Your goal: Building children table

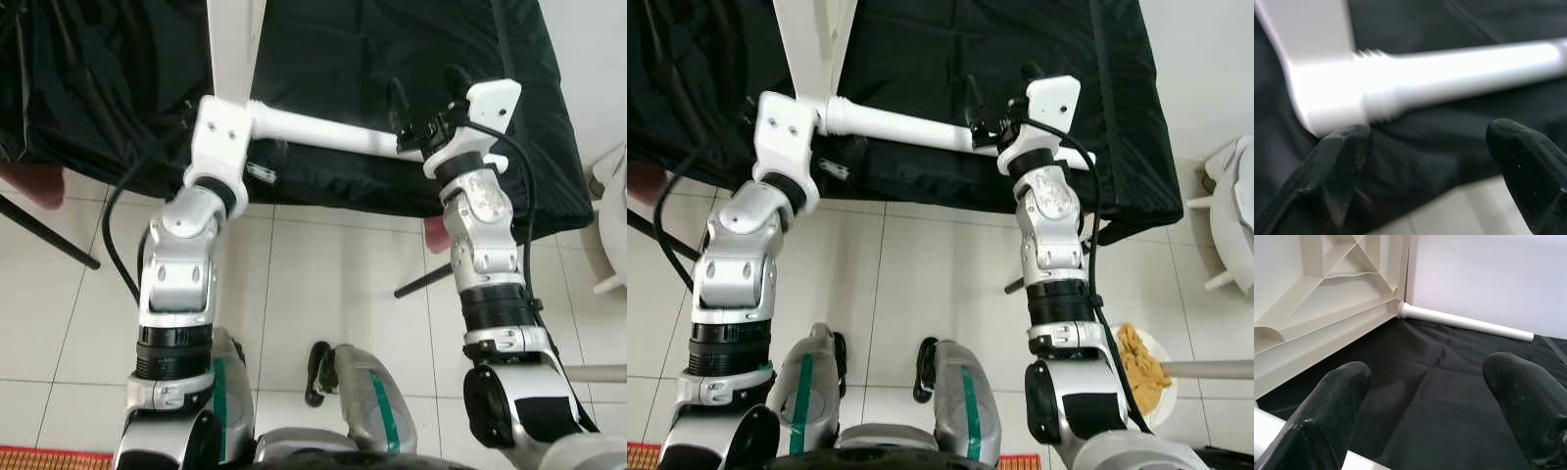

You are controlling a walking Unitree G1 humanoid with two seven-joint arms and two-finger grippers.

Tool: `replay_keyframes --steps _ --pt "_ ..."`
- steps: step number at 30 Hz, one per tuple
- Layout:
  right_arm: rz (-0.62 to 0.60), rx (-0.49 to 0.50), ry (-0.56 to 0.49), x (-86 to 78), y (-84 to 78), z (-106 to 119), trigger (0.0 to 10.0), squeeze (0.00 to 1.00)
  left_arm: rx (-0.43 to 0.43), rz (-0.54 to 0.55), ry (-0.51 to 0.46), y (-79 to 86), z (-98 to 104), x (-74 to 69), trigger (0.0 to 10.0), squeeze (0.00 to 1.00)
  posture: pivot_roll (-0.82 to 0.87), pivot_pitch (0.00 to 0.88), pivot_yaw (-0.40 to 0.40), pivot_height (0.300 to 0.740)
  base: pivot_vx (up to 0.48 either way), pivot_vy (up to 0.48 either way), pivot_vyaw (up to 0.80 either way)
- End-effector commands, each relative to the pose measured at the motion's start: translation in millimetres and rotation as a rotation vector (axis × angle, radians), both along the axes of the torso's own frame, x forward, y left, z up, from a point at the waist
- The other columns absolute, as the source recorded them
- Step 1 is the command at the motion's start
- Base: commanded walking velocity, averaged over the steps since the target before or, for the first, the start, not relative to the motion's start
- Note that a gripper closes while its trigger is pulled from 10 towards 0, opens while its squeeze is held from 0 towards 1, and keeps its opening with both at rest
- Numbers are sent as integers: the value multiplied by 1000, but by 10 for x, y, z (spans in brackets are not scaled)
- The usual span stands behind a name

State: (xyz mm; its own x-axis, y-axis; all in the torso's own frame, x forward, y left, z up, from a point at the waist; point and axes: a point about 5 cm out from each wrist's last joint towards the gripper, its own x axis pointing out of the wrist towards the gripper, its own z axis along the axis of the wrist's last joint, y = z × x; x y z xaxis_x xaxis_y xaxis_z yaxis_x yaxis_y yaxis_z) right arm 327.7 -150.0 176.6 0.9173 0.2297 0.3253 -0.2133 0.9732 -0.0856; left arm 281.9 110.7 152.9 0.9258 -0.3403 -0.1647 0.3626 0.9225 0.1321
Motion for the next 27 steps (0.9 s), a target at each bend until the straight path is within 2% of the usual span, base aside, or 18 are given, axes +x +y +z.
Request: replay_keyframes --steps 1,5,9,10,16,19,21,24,25,27 --pt "-2 1 10 -7 -21 -11 10000 0 -55 -130 69 -203 -74 -108 10000 0 140 83 -107 740 0 0 0" --pt "-1 2 9 -9 -17 -10 10000 0 -77 -171 109 -245 -100 -143 10000 0 138 88 -100 740 0 0 0" --pt "-4 4 9 -20 -15 -18 10000 0 -136 -165 140 -252 -68 -117 10000 0 133 88 -95 740 0 0 0" --pt "-10 6 9 -31 -18 -23 10000 0 -174 -156 150 -267 -14 -86 10000 0 130 90 -88 740 0 0 0" --pt "-17 8 7 -37 -26 -24 10000 0 -210 -165 183 -318 -7 -57 10000 0 128 90 -86 740 0 0 0" --pt "-19 9 6 -38 -25 -22 10000 0 -231 -181 194 -362 5 -50 10000 0 125 90 -83 740 0 0 0" --pt "-22 7 1 -40 -20 -16 10000 0 -293 -214 225 -468 40 -15 10000 0 116 89 -74 740 0 0 0" --pt "-25 7 -1 -43 -18 -12 10000 0 -313 -226 238 -510 53 3 10000 0 112 91 -70 740 0 0 0" --pt "-33 7 -4 -59 -32 -13 10000 0 -362 -227 280 -562 50 48 10000 0 104 89 -61 740 0 0 0" --pt "-37 6 -4 -64 -37 -17 10000 0 -378 -224 295 -571 45 62 10000 0 104 89 -61 740 0 0 0"
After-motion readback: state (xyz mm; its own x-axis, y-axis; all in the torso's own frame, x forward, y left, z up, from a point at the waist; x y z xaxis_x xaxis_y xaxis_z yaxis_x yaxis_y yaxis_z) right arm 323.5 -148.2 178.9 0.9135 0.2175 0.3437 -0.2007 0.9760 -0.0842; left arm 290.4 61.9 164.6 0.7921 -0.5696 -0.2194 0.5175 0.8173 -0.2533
